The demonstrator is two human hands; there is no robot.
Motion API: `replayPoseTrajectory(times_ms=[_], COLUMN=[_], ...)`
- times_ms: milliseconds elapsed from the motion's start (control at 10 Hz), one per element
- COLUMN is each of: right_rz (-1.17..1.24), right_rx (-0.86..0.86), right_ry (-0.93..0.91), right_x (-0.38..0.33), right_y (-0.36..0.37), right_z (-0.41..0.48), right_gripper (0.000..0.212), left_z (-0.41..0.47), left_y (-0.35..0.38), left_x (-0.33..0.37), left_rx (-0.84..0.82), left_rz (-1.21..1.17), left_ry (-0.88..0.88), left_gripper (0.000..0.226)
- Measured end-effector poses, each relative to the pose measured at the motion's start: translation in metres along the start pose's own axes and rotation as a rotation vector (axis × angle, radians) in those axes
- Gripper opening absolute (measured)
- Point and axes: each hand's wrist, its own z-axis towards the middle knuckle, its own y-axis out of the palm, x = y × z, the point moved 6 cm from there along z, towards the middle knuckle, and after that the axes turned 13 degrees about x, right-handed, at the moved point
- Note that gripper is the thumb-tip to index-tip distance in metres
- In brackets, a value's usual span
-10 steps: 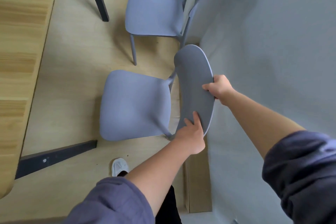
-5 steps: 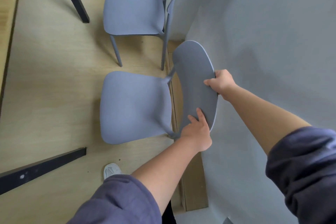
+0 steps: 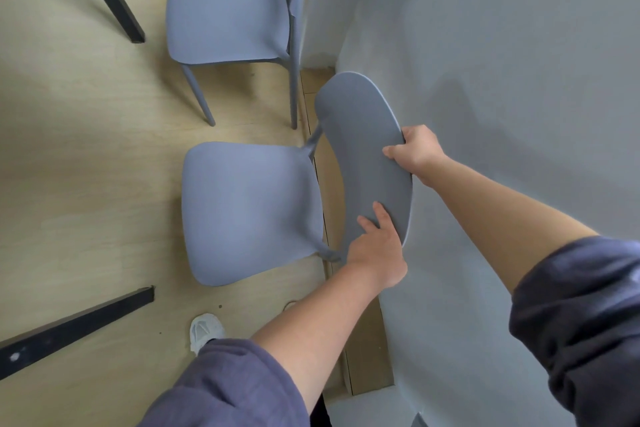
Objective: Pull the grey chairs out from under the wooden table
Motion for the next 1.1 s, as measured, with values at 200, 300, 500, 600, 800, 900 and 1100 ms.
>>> replayPoseTrajectory(times_ms=[200,300,500,600,800,900,1100], right_rz=[-0.027,-0.052,-0.065,-0.069,-0.169,-0.373,-0.445], right_rx=[-0.005,-0.004,0.016,0.056,-0.005,0.016,0.006], right_ry=[-0.011,-0.024,-0.042,-0.060,-0.248,-0.388,-0.573], right_x=[0.003,0.000,-0.001,-0.003,-0.010,-0.013,-0.039], right_y=[-0.002,-0.001,-0.002,-0.007,0.000,0.004,0.027], right_z=[-0.002,-0.005,-0.014,-0.025,-0.069,-0.094,-0.170], right_gripper=[0.028,0.029,0.025,0.028,0.085,0.089,0.087], left_z=[-0.002,0.000,-0.001,-0.001,-0.022,-0.041,-0.096], left_y=[0.003,0.003,0.002,0.002,-0.009,-0.024,-0.086], left_x=[0.003,0.001,-0.003,-0.010,-0.035,-0.063,-0.143], left_rx=[-0.004,0.004,-0.017,-0.048,-0.047,-0.012,0.189], left_rz=[0.016,0.013,0.005,-0.022,-0.090,-0.124,-0.073], left_ry=[-0.001,-0.017,-0.031,-0.010,0.055,0.039,0.001], left_gripper=[0.087,0.087,0.089,0.093,0.100,0.102,0.094])
